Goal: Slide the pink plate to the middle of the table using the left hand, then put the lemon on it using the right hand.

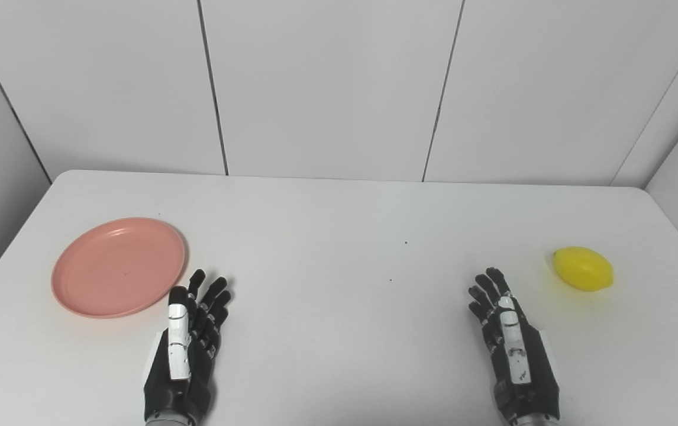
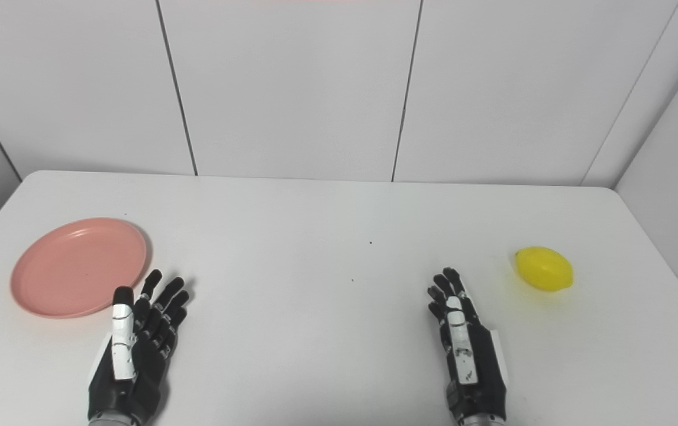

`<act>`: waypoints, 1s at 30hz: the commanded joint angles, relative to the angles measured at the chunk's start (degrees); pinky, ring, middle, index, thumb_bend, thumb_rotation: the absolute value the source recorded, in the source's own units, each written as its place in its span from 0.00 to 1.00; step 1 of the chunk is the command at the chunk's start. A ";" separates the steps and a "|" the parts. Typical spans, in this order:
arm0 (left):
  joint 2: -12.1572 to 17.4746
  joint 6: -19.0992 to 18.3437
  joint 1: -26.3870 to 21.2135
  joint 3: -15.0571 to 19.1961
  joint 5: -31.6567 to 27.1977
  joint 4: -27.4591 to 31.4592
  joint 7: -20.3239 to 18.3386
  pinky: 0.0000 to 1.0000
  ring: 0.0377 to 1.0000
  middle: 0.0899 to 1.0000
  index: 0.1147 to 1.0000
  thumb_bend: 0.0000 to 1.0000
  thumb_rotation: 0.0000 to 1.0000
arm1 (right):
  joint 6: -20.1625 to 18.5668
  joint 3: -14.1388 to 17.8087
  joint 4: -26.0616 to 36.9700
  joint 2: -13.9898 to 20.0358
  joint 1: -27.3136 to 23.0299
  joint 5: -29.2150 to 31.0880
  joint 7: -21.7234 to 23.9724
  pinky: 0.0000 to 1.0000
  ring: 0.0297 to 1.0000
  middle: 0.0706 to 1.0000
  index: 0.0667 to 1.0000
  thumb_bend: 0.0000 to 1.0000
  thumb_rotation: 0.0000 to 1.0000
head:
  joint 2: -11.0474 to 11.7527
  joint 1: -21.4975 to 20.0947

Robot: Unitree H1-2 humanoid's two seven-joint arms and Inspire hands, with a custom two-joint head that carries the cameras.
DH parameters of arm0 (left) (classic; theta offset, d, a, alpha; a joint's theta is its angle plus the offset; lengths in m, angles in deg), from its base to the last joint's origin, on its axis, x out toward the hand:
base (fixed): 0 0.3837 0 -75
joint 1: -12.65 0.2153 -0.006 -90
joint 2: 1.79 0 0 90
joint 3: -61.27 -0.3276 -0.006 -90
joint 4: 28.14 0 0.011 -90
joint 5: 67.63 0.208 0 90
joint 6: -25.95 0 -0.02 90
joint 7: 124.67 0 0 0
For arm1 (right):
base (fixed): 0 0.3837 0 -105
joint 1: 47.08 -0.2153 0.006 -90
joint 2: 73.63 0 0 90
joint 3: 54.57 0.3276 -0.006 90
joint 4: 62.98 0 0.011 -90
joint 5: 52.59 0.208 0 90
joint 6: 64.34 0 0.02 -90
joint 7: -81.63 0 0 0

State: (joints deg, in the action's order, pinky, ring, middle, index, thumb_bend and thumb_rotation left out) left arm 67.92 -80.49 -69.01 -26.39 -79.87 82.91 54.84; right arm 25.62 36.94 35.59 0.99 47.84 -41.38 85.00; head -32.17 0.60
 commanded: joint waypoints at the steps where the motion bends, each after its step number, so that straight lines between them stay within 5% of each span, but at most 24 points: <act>1: -0.35 2.70 1.23 -0.90 0.78 -0.29 -0.16 1.00 0.94 0.92 0.96 0.68 1.00 | 0.93 0.80 -2.22 1.26 0.51 1.36 1.35 0.97 0.93 0.94 0.95 0.68 0.89 | 0.76 1.86; 14: -3.97 11.32 0.79 -4.06 4.33 -7.03 1.69 0.95 0.91 0.90 0.95 0.68 0.96 | 3.09 3.97 -7.70 5.57 -0.54 6.67 6.17 1.00 0.97 0.98 0.98 0.65 0.92 | 5.46 9.96; 22: -4.39 16.52 0.25 -4.34 4.69 -10.93 1.58 0.95 0.91 0.90 0.94 0.64 0.95 | 4.53 4.86 -10.84 5.80 -1.35 7.44 7.67 1.00 0.99 1.00 1.00 0.61 0.95 | 8.24 11.93; 30: -3.79 20.12 -0.13 -3.72 7.11 -10.89 2.32 0.91 0.89 0.88 0.89 0.72 0.88 | 3.90 4.64 -11.35 5.15 -1.57 7.18 7.43 1.00 0.99 1.00 1.00 0.65 0.96 | 9.02 11.31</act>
State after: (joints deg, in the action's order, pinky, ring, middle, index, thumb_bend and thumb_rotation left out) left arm 63.95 -60.93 -69.33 -30.54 -73.31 71.34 56.40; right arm 28.15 41.67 28.64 6.84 43.67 -34.21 91.94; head -23.11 11.96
